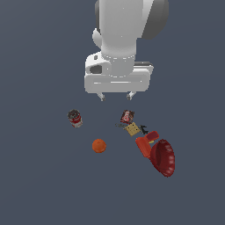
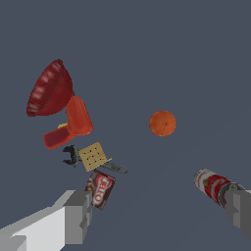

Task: Pick up a designated object from a clutter of objects.

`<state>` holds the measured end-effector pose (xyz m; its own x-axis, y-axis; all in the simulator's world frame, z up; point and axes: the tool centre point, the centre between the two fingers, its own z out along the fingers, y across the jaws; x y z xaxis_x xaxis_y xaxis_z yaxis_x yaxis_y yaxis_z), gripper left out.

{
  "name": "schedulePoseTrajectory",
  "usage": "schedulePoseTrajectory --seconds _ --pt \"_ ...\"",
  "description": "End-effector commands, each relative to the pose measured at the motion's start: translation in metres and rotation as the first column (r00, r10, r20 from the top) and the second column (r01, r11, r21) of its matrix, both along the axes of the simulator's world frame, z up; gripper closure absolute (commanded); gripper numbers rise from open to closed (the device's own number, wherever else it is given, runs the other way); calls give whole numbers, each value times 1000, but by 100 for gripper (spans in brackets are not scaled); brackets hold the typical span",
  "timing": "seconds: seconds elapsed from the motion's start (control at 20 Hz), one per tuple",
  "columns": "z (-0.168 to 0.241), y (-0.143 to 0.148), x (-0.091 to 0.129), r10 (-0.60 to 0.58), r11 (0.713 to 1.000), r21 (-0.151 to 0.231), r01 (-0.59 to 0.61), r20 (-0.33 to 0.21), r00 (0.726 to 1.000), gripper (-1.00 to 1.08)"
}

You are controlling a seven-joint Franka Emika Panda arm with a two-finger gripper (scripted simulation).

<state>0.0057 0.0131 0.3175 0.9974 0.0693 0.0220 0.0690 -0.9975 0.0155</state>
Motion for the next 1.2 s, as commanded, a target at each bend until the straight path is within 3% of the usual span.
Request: schedulePoseTrajectory --seconds 0.0,0.7,1.15 --pt "0 0 0 0 1000 0 0 0 1000 -92" --pt "3 1 8 4 1000 17 -4 0 1000 -92" --pt "-17 11 10 -73 997 26 73 -3 997 -92"
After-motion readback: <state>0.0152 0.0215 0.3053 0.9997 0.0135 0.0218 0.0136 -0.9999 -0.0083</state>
